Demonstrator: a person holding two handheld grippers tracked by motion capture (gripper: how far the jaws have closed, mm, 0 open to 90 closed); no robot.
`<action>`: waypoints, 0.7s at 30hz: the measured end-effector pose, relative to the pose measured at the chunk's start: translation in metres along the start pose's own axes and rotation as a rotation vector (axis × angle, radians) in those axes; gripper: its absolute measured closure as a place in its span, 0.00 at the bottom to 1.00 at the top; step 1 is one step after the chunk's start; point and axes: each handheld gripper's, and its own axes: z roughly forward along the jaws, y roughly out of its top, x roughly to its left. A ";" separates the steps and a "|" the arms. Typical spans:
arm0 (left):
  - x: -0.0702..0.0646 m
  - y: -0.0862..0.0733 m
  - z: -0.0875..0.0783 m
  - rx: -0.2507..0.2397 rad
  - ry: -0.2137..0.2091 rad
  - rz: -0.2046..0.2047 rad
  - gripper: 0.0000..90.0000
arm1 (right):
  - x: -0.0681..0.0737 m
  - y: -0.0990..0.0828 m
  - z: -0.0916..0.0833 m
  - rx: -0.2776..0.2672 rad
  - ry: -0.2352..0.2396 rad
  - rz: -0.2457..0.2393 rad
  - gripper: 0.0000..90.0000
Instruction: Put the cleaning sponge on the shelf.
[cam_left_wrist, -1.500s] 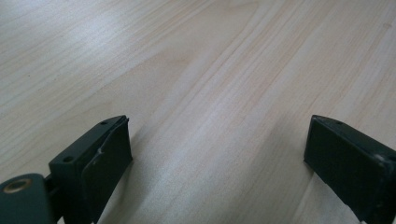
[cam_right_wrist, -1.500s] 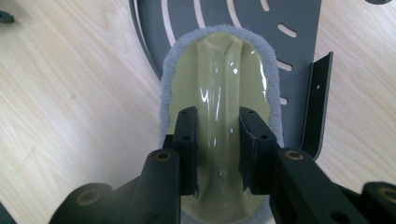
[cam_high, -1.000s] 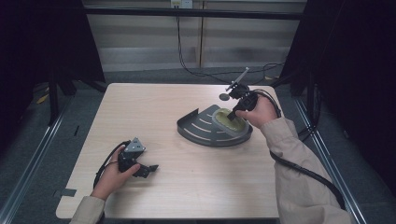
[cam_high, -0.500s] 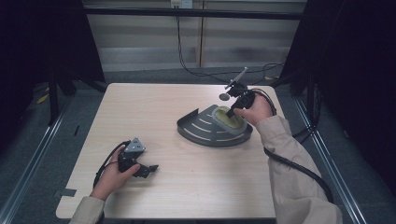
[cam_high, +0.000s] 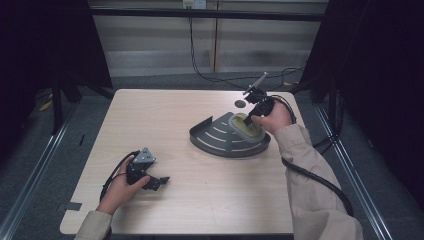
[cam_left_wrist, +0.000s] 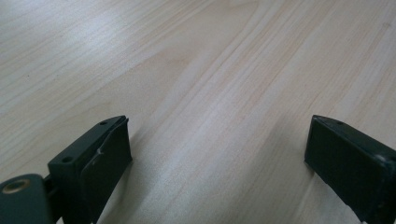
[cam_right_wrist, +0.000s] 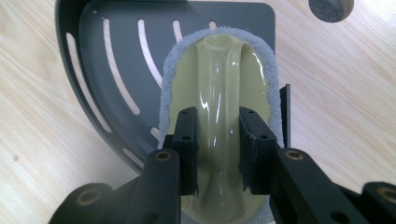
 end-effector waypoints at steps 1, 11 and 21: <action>0.000 0.000 0.000 0.000 0.000 0.001 0.07 | -0.001 0.000 0.001 -0.004 -0.005 0.002 0.79; 0.000 0.000 -0.001 -0.001 0.004 0.005 0.07 | -0.010 -0.004 0.012 -0.003 -0.016 0.030 0.79; 0.000 0.000 -0.001 -0.001 0.004 0.006 0.07 | -0.008 -0.005 0.027 0.009 -0.002 0.030 0.79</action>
